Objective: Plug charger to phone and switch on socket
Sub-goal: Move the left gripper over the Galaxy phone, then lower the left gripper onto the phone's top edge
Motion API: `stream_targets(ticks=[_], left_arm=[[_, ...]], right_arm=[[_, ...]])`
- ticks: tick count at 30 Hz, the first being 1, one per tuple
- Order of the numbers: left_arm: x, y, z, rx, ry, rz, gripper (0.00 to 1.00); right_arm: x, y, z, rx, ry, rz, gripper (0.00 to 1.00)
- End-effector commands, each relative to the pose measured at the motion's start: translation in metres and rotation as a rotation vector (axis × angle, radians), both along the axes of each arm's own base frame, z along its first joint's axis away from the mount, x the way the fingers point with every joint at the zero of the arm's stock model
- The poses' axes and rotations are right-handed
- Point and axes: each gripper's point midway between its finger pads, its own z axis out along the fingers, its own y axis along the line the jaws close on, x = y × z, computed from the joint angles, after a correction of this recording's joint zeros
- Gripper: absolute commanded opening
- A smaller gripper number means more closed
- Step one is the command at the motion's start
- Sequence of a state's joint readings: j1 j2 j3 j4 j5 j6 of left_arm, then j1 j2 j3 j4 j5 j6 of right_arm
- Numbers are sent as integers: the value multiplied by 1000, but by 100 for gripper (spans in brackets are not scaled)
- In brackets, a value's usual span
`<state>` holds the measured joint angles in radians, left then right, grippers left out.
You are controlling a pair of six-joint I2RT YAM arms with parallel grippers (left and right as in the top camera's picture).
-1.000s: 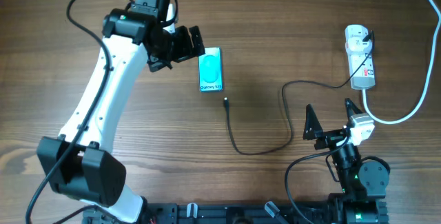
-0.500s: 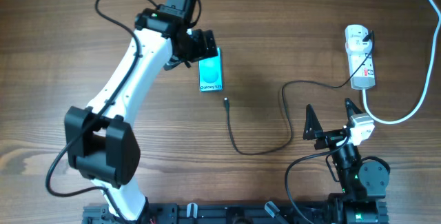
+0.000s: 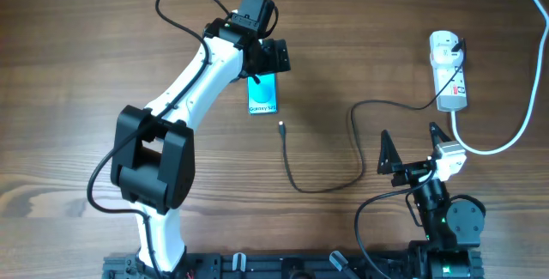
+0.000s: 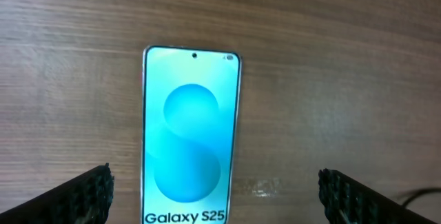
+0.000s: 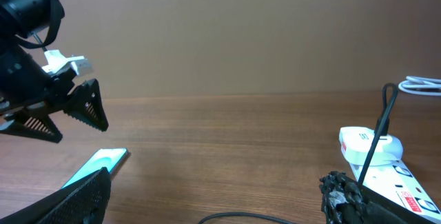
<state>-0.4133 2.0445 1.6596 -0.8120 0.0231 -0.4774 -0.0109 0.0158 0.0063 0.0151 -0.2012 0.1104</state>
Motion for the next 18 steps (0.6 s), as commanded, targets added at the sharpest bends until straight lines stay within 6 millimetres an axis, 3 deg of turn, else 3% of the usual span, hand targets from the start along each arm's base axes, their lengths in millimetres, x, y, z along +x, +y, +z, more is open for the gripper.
stream_targets(ticks=[1, 7, 18], left_arm=[[4, 3, -13, 33, 0, 18, 100], [10, 4, -35, 57, 8, 24, 100], [16, 6, -36, 74, -17, 24, 100]], right_arm=[[0, -1, 2, -5, -11, -5, 100], [0, -1, 2, -6, -11, -5, 100], [0, -1, 2, -5, -11, -5, 100]])
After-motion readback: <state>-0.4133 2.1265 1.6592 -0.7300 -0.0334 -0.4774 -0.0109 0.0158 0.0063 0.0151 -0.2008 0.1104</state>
